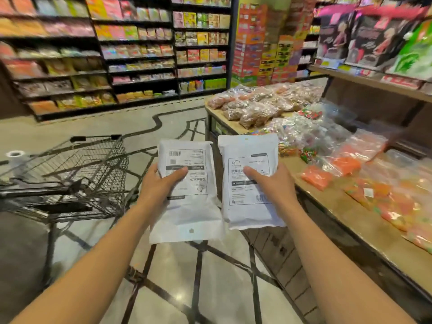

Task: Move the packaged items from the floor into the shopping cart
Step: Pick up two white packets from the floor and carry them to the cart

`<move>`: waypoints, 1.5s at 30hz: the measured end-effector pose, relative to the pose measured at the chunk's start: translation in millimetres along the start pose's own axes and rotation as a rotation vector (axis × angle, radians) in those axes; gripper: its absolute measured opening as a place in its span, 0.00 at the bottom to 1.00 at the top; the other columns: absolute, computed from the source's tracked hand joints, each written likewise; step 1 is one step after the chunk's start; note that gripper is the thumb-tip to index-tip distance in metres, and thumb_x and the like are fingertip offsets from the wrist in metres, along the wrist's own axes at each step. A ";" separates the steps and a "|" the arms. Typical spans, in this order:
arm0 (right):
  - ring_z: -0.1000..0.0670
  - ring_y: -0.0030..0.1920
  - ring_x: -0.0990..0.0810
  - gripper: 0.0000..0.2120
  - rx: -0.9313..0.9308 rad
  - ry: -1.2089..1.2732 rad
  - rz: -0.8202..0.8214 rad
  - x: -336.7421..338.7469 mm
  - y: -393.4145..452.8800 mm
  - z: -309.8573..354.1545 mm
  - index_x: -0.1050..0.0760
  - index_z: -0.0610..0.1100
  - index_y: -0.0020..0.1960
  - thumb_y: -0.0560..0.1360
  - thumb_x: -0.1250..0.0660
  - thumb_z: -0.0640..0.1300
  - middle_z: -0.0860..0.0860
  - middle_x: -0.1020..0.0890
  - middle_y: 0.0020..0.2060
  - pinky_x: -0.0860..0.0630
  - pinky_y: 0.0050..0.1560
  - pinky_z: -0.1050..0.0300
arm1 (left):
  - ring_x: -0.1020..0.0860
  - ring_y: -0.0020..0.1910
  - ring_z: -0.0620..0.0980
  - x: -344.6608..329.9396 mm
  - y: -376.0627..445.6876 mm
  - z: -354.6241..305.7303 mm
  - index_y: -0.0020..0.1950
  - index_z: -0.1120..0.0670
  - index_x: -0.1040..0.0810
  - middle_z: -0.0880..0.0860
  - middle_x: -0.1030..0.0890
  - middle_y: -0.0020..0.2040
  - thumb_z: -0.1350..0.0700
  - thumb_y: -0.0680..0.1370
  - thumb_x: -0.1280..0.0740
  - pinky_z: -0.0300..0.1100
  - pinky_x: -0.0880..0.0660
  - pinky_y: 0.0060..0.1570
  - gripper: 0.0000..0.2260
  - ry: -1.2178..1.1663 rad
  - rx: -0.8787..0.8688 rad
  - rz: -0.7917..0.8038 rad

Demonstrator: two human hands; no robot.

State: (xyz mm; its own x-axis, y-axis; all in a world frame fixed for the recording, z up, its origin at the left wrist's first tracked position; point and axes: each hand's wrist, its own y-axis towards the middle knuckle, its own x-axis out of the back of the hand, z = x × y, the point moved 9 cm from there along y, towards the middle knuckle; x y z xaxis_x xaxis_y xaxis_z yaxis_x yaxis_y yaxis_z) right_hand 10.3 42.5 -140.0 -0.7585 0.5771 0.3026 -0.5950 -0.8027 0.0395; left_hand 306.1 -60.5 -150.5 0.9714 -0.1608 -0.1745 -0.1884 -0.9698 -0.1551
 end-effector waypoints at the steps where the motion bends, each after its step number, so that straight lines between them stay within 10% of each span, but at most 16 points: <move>1: 0.51 0.54 0.13 0.31 -0.005 0.003 0.018 -13.0 19.2 -0.3 0.21 0.55 0.61 0.62 0.19 0.64 0.57 0.13 0.53 0.17 0.57 0.43 | 0.12 0.44 0.48 3.1 18.4 -3.3 0.58 0.52 0.24 0.56 0.14 0.53 0.62 0.74 0.23 0.37 0.18 0.36 0.17 -0.002 0.001 -0.020; 9: 0.50 0.52 0.12 0.34 -0.032 0.010 0.158 -109.8 165.4 5.3 0.20 0.56 0.59 0.57 0.19 0.69 0.57 0.12 0.52 0.15 0.53 0.41 | 0.13 0.51 0.58 37.4 140.5 -24.2 0.58 0.51 0.24 0.57 0.13 0.54 0.55 0.66 0.18 0.59 0.17 0.55 0.24 0.021 0.028 -0.179; 20: 0.52 0.50 0.13 0.30 0.014 -0.052 0.348 -297.2 295.1 32.6 0.20 0.55 0.58 0.61 0.20 0.66 0.57 0.12 0.51 0.15 0.53 0.43 | 0.13 0.46 0.54 146.4 291.3 -20.7 0.61 0.51 0.23 0.55 0.13 0.53 0.54 0.73 0.21 0.44 0.17 0.35 0.19 0.048 0.070 -0.379; 25: 0.53 0.48 0.14 0.21 0.044 -0.106 0.427 -407.6 350.1 53.3 0.22 0.53 0.58 0.69 0.20 0.58 0.56 0.13 0.50 0.17 0.47 0.51 | 0.13 0.48 0.56 225.6 376.0 -16.9 0.61 0.50 0.23 0.54 0.13 0.53 0.51 0.70 0.20 0.56 0.16 0.50 0.22 0.033 0.115 -0.481; 39: 0.48 0.49 0.12 0.28 0.114 -0.202 0.865 -760.2 418.7 103.6 0.23 0.53 0.58 0.64 0.19 0.63 0.53 0.12 0.50 0.15 0.52 0.44 | 0.13 0.46 0.56 454.8 471.3 -20.5 0.61 0.55 0.21 0.57 0.13 0.53 0.52 0.72 0.20 0.50 0.16 0.43 0.21 -0.058 0.137 -0.882; 45: 0.55 0.46 0.14 0.20 0.151 -0.198 1.115 -907.5 411.3 108.7 0.23 0.50 0.59 0.72 0.19 0.52 0.57 0.14 0.47 0.20 0.37 0.66 | 0.15 0.52 0.58 529.1 485.2 7.2 0.61 0.53 0.22 0.55 0.14 0.54 0.50 0.72 0.20 0.62 0.18 0.54 0.21 -0.141 0.204 -1.104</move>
State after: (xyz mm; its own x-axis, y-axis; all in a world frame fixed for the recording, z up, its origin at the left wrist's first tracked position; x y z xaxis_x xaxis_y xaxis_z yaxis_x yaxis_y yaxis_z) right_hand 482.8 -827.8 -294.8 -0.7813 -0.4911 0.3851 0.4314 -0.8709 -0.2354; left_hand 727.6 -614.7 -325.1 0.5987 0.7994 0.0503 0.7297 -0.5185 -0.4457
